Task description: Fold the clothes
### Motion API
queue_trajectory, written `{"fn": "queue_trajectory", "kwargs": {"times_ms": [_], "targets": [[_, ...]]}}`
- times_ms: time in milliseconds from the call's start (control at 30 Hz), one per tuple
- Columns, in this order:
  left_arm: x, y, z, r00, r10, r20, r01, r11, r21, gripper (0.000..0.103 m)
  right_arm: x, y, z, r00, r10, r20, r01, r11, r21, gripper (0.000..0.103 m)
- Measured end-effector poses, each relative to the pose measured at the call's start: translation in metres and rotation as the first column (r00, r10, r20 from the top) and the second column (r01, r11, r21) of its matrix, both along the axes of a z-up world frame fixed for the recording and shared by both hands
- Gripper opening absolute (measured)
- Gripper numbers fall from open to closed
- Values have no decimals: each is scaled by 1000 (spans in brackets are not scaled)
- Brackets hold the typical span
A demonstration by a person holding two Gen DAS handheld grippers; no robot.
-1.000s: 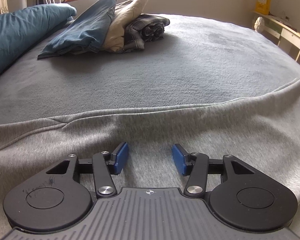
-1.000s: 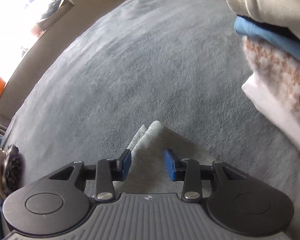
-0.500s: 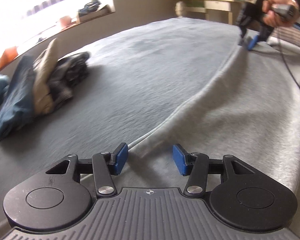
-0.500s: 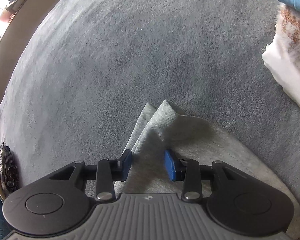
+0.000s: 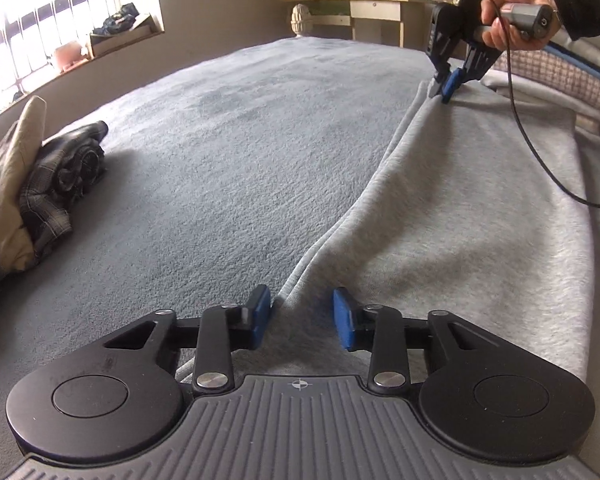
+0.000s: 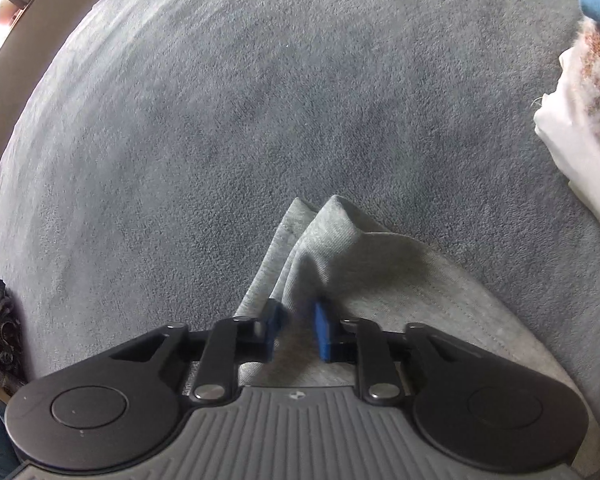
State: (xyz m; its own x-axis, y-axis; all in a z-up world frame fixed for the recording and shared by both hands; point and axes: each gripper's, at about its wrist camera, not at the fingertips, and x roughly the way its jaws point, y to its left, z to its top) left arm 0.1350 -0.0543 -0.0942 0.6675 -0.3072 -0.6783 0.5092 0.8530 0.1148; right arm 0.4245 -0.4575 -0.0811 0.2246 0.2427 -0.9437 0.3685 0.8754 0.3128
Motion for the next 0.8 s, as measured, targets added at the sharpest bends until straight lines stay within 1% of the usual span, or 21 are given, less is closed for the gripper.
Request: {"fn": "queue_trajectory", "kwargs": {"times_ms": [33, 100, 200, 300, 433, 533, 733, 800], "targets": [[-2, -1, 0, 1000, 1, 8, -1, 1000, 2, 28, 0, -1, 1, 1000, 2, 8, -2, 1000, 2, 9], [-5, -2, 0, 1000, 10, 21, -10, 1000, 2, 18, -2, 0, 3, 999, 9, 33, -9, 1000, -4, 6], [-7, -3, 1, 999, 22, 37, -22, 1000, -2, 11, -5, 1, 7, 997, 24, 73, -23, 1000, -18, 3], [-6, 0, 5, 999, 39, 28, -39, 999, -18, 7, -2, 4, 17, 993, 36, 108, -33, 999, -26, 2], [-4, 3, 12, 998, 59, 37, -58, 998, -35, 6, 0, 9, 27, 989, 44, 144, -39, 999, -31, 2], [-1, 4, 15, 997, 67, 47, -65, 997, -36, 6, 6, 12, 29, 987, 46, 156, -41, 999, -31, 2], [4, 4, 9, 996, 87, 37, -86, 996, -29, 6, 12, 19, 20, 986, 51, 159, -45, 998, -45, 2], [6, 3, 5, 996, 89, 16, -88, 996, -23, 7, 13, 21, 14, 984, 66, 164, -59, 997, -51, 3]]}}
